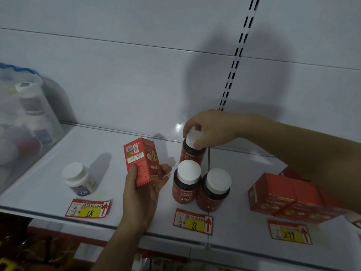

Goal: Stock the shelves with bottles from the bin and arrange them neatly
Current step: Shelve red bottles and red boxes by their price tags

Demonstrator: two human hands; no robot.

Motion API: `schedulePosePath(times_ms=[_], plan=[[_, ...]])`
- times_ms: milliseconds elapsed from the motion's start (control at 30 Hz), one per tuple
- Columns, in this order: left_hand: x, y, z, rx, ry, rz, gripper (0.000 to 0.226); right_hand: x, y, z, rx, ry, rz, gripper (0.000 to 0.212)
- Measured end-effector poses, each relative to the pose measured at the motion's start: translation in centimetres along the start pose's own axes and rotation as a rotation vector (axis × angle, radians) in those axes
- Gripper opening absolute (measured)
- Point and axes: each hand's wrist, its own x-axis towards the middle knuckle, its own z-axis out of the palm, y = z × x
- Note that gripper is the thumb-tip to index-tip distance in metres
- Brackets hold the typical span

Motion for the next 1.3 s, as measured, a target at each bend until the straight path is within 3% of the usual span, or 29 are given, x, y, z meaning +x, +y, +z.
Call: schedulePosePath(times_ms=[300,467,567,700,833,1067,1300], plan=[[-0.4,-0.3,0.2,0.122,-0.023,0.038,0.045,-0.3,0.2,1.2,0.074,-0.041,-0.021,0.035],[-0.5,1.0,0.6,0.212,0.011,0.107,0.047,-1.3,0.2,1.0,0.100,-0.050,-0.049,0.048],[0.2,4.7,2.8,0.481,-0.181,0.303,0.051,-2.9,0.0,-1.1,0.083,0.163,-0.092,0.060],[1.5,7.7,8.7,0.757,-0.526,0.407,0.040,-6.9,-0.6,-5.7,0.448,0.276,-0.255,0.057],[1.8,6.8,14.7,0.896,-0.691,0.367,0.048,-11.1,0.5,-8.7,0.231,0.359,-0.244,0.063],[2.5,3.9,20.1,1.196,-0.801,0.444,0.053,-17.5,5.2,-8.9,0.001,0.293,0.038,0.061],[2.9,2.2,21.8,1.129,-0.977,0.169,0.039,-19.7,8.8,-7.9,0.098,0.174,0.050,0.064]])
